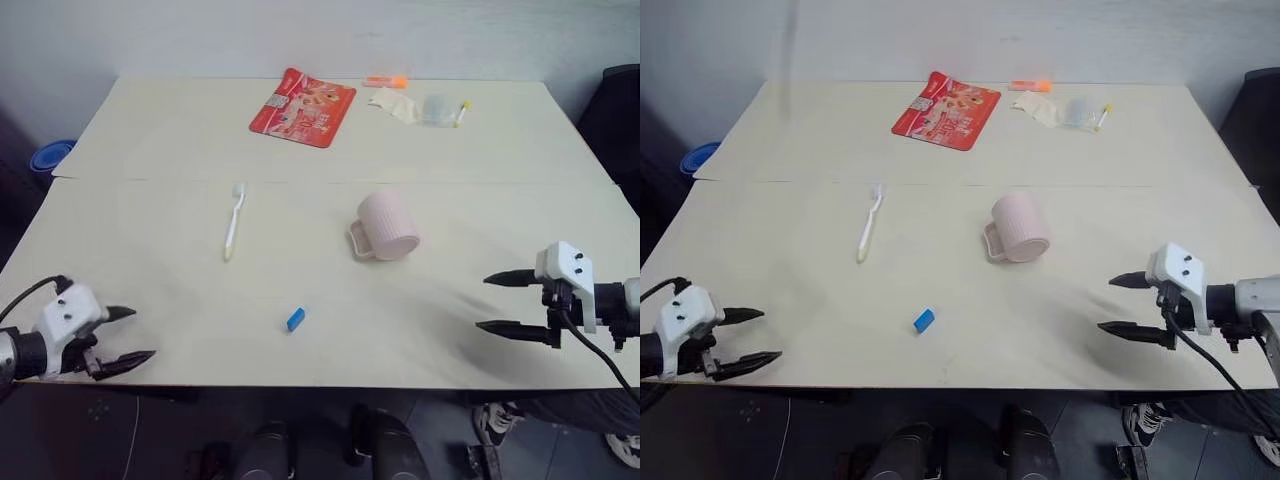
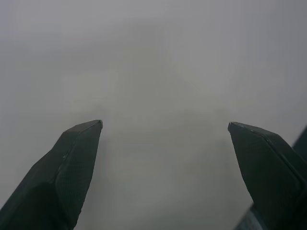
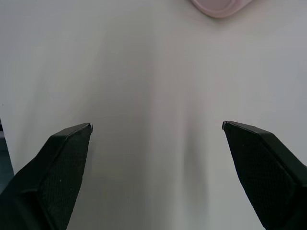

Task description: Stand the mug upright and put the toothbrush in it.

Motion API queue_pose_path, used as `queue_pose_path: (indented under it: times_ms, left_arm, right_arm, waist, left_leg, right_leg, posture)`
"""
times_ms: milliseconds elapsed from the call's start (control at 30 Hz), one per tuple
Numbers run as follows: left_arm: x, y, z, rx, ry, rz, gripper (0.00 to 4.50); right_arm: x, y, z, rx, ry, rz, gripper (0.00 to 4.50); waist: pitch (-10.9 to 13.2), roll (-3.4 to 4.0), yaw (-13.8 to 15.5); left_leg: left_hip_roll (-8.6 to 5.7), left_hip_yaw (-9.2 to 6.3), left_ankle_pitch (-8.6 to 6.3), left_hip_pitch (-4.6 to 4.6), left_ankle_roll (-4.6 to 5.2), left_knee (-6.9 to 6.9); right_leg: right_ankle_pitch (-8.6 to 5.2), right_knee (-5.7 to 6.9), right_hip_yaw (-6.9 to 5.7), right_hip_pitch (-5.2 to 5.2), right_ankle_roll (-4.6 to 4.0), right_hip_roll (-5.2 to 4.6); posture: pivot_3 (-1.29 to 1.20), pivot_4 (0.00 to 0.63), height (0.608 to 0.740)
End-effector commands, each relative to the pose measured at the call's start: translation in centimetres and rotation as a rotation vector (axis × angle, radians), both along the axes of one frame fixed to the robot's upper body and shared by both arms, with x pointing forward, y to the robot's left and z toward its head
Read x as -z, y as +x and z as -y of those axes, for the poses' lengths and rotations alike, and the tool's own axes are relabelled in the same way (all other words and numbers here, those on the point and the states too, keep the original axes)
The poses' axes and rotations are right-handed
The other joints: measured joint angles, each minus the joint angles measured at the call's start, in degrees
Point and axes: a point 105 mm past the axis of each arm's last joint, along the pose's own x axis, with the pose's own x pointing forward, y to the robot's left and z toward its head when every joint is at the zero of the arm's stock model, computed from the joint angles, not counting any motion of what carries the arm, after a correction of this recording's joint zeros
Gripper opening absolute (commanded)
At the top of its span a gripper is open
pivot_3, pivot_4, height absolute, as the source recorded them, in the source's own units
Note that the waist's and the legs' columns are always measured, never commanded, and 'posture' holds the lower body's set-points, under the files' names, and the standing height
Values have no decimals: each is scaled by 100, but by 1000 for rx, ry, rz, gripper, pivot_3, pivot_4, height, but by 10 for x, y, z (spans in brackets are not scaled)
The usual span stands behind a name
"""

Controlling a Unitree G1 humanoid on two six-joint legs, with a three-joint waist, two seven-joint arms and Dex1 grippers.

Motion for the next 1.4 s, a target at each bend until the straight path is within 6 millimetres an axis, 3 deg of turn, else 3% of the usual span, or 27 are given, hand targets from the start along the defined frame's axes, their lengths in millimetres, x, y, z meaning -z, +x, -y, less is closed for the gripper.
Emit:
queue_pose_path:
  times_ms: [33, 233, 467, 667, 867, 1000, 1100, 1400]
  left_arm:
    - [-9, -1, -3, -7, 12, 48, 4459]
    - [-6, 0, -9, -40, 23, 57, 4459]
    - [-19, 8, -1, -60, -100, 103, 4459]
    - [-28, 12, 46, 86, -233, 101, 4459]
    - [-34, 6, 99, 248, -287, 71, 4459]
    - [-19, 0, 128, 291, -280, 20, 4459]
    - [-11, 6, 149, 282, -303, 42, 4459]
    - [-3, 32, 196, 216, -367, 111, 4459]
  right_arm:
    - [-3, 1, 1, -6, -10, 26, 4500]
    - [-3, 8, -1, -4, -14, 51, 4500]
    - [-7, 12, 0, 17, 18, 57, 4500]
    - [-18, 1, -19, -22, 95, 30, 4500]
    - [-28, -22, -61, -118, 187, -12, 4500]
    - [-33, -37, -87, -177, 221, -11, 4500]
    - [-34, -47, -100, -206, 234, -10, 4500]
    - [-39, -50, -111, -186, 254, 20, 4500]
  waist:
    - [0, 0, 3]
    - [0, 0, 3]
    - [0, 1, 3]
    - [1, 1, 9]
    - [1, 1, 19]
    - [1, 1, 8]
    - [1, 1, 28]
    - [-2, -5, 134]
  left_leg:
    - [0, 0, 0, 0, 0, 1]
    - [3, -1, -12, 1, 20, 19]
    - [4, 0, -5, -4, 4, 32]
    - [9, -1, -17, -9, 4, 65]
    - [11, -4, -18, -10, 1, 67]
    - [10, -5, -19, -6, -1, 69]
    - [10, -5, -20, -4, -2, 68]
    - [3, -9, -13, -7, 10, 76]
  right_leg:
    - [0, 0, 0, 0, 0, 0]
    - [1, 8, 7, 2, -3, -1]
    - [2, 13, 6, 2, -3, 0]
    - [3, 25, 10, 4, -1, -1]
    - [3, 25, 9, 7, -1, 0]
    - [4, 25, 13, 12, -1, 2]
    - [4, 25, 12, 15, -1, 5]
    - [15, 18, 12, 25, 5, 6]
  posture:
    - [0, 150, 740]
    - [0, 150, 740]
    - [0, 150, 740]
    - [0, 150, 740]
    - [0, 150, 740]
    - [0, 150, 740]
    - [0, 150, 740]
    - [0, 150, 740]
